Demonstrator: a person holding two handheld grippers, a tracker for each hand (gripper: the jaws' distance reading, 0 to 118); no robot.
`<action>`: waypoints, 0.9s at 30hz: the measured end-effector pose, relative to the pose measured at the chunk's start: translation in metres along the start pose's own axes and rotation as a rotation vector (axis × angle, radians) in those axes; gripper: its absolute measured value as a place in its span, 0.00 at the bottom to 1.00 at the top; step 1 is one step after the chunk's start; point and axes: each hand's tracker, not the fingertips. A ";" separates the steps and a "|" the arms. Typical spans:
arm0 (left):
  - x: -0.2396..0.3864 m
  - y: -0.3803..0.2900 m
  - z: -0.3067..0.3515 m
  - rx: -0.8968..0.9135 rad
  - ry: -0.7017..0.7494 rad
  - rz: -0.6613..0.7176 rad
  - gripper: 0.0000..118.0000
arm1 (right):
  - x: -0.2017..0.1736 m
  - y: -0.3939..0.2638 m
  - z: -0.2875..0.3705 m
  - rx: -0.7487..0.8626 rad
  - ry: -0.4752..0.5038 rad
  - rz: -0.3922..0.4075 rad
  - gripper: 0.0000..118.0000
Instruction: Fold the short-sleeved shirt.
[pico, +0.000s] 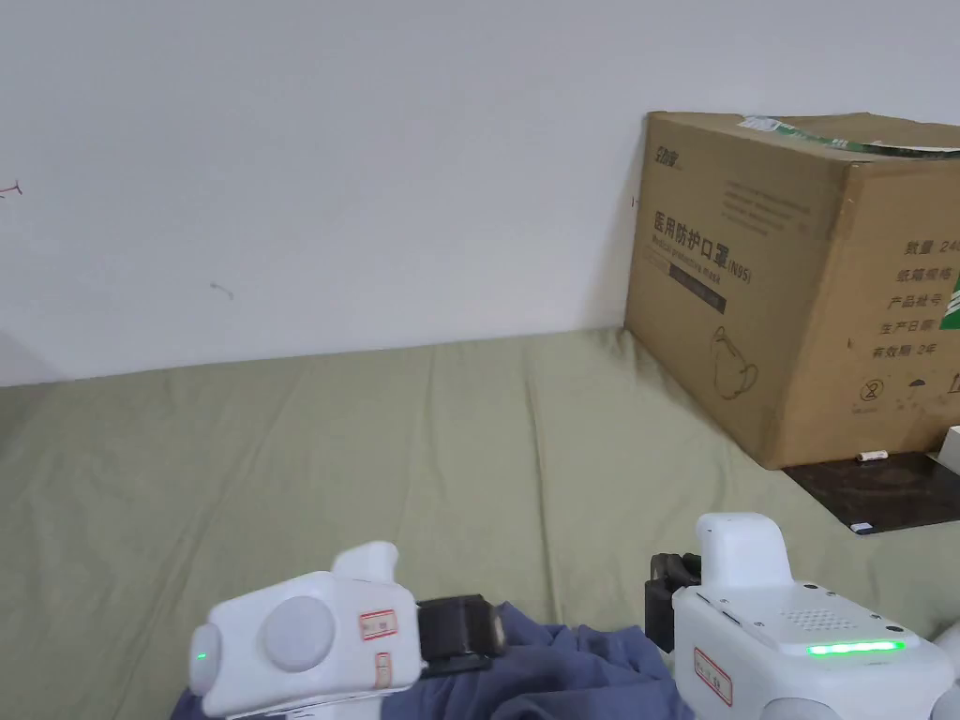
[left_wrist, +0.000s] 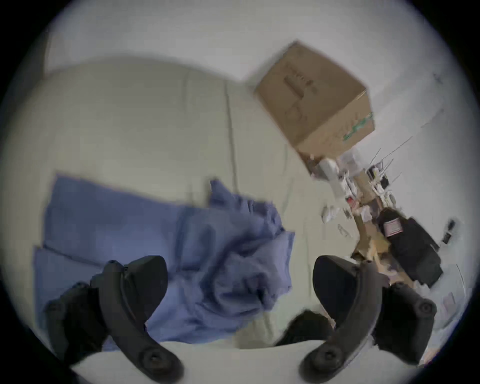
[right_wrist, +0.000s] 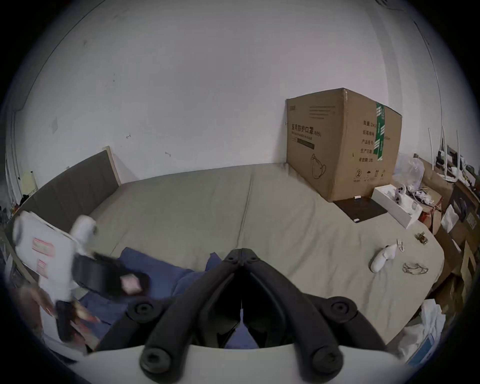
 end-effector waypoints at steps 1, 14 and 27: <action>-0.001 0.001 0.016 0.070 0.051 -0.040 0.97 | -0.001 -0.001 0.001 0.004 -0.001 0.001 0.00; -0.078 0.000 0.103 0.223 0.315 -0.117 0.00 | -0.031 -0.003 -0.006 0.052 0.039 -0.003 0.00; -0.186 0.065 -0.047 -0.196 0.344 -0.013 0.82 | -0.015 -0.014 -0.055 -0.050 0.006 -0.007 0.00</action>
